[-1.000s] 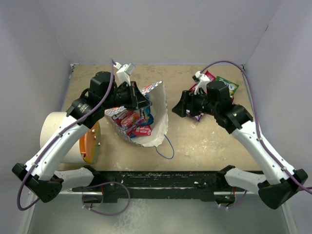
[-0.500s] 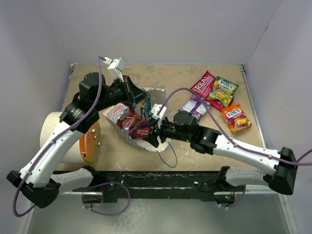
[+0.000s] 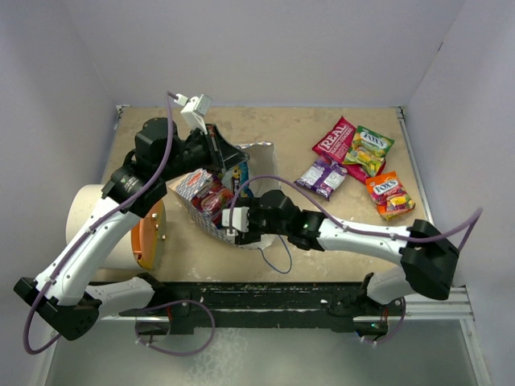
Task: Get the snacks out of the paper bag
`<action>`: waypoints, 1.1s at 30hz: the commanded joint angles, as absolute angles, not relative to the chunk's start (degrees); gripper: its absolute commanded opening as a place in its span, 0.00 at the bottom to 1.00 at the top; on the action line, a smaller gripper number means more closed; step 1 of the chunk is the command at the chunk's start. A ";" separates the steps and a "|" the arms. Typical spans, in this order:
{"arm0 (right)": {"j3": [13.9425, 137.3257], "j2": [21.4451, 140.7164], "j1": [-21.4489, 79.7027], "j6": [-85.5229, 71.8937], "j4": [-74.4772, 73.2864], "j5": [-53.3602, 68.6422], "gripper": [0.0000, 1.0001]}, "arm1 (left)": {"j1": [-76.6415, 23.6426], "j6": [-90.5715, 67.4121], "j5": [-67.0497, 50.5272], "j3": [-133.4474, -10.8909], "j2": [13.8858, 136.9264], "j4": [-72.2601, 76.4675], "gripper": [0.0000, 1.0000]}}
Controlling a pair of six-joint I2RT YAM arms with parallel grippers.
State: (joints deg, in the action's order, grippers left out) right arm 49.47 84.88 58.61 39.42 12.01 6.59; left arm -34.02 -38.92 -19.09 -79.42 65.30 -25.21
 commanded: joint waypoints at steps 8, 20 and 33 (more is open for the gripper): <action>55.64 94.51 56.19 50.47 18.87 5.01 0.68 | -33.99 -40.93 -19.40 -81.83 62.38 -24.00 0.00; 63.83 104.80 55.37 50.89 21.21 4.01 0.68 | -33.98 -42.08 -21.71 -81.92 62.77 -23.88 0.00; 64.60 105.20 54.58 46.82 21.52 7.01 0.35 | -33.99 -41.84 -21.88 -80.92 60.70 -24.70 0.00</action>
State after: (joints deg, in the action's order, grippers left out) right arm 63.11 107.83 55.16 48.77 19.42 6.44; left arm -34.02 -41.21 -19.75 -79.92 62.67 -28.49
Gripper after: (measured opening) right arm 0.443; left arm 0.014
